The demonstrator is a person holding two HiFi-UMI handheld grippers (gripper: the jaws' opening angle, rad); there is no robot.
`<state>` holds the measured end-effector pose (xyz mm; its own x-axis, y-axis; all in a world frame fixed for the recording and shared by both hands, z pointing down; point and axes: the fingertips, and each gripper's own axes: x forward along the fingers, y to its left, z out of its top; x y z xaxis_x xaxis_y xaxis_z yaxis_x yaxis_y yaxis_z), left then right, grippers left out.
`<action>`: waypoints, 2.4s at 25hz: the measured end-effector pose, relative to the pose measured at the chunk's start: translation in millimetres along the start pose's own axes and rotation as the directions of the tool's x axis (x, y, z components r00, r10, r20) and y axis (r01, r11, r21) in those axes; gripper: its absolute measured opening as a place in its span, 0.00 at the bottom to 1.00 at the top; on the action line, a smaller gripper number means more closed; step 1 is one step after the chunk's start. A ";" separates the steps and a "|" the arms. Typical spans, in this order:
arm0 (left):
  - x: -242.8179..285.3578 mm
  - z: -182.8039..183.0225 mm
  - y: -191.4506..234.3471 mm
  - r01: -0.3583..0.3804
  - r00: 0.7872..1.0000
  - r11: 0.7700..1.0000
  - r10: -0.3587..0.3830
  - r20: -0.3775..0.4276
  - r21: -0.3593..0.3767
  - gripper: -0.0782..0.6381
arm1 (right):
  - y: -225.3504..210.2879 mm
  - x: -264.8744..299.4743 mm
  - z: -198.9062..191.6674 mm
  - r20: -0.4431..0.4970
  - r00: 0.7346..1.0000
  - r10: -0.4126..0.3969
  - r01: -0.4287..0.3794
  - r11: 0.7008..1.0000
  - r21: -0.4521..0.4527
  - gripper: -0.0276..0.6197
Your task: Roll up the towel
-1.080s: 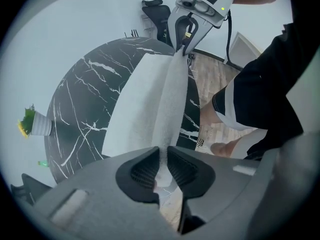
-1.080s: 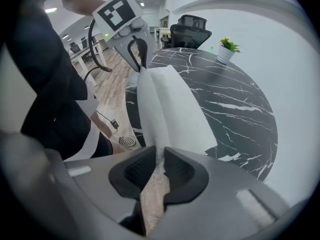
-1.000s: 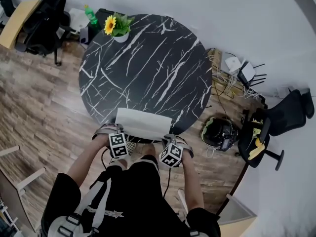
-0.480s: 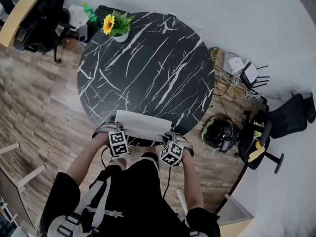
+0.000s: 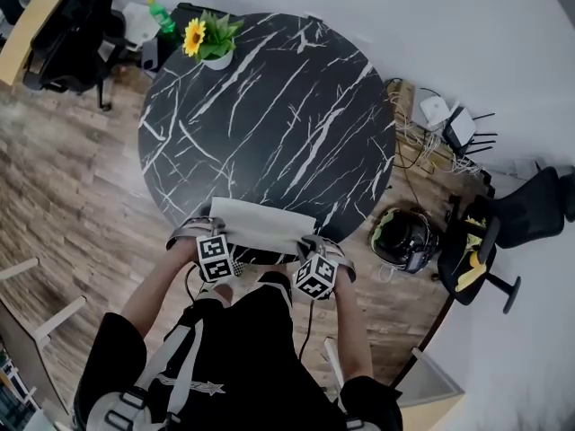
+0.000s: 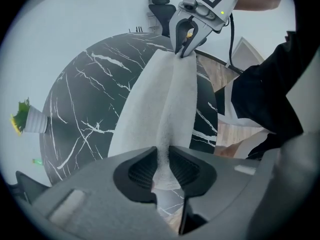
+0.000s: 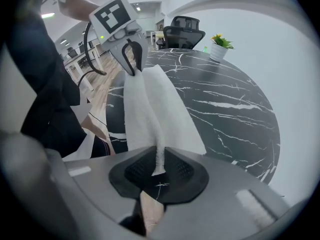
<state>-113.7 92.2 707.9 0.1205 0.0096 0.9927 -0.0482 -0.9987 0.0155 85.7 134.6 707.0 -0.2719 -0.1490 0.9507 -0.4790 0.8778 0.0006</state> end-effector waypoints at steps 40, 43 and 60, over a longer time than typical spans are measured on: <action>-20.1 -4.6 -40.4 -0.207 0.973 0.975 0.214 0.092 -0.074 0.40 | 54.8 -22.7 -6.0 0.049 0.983 -0.177 0.179 0.983 -0.039 0.33; -15.0 -4.4 -39.3 -0.193 0.976 0.979 0.199 0.084 -0.071 0.39 | 54.6 -17.2 -8.7 0.048 0.984 -0.170 0.172 0.985 -0.034 0.32; -2.1 0.3 -19.0 -0.239 0.970 0.971 0.239 0.030 0.007 0.24 | 27.6 -4.8 -6.7 0.047 0.974 -0.223 0.227 0.969 -0.098 0.19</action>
<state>-112.7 111.1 705.5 0.1356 -0.2311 0.9634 -0.0690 -0.9723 -0.2235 79.4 162.5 704.5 -0.1971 -0.3624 0.9110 -0.4439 0.8614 0.2467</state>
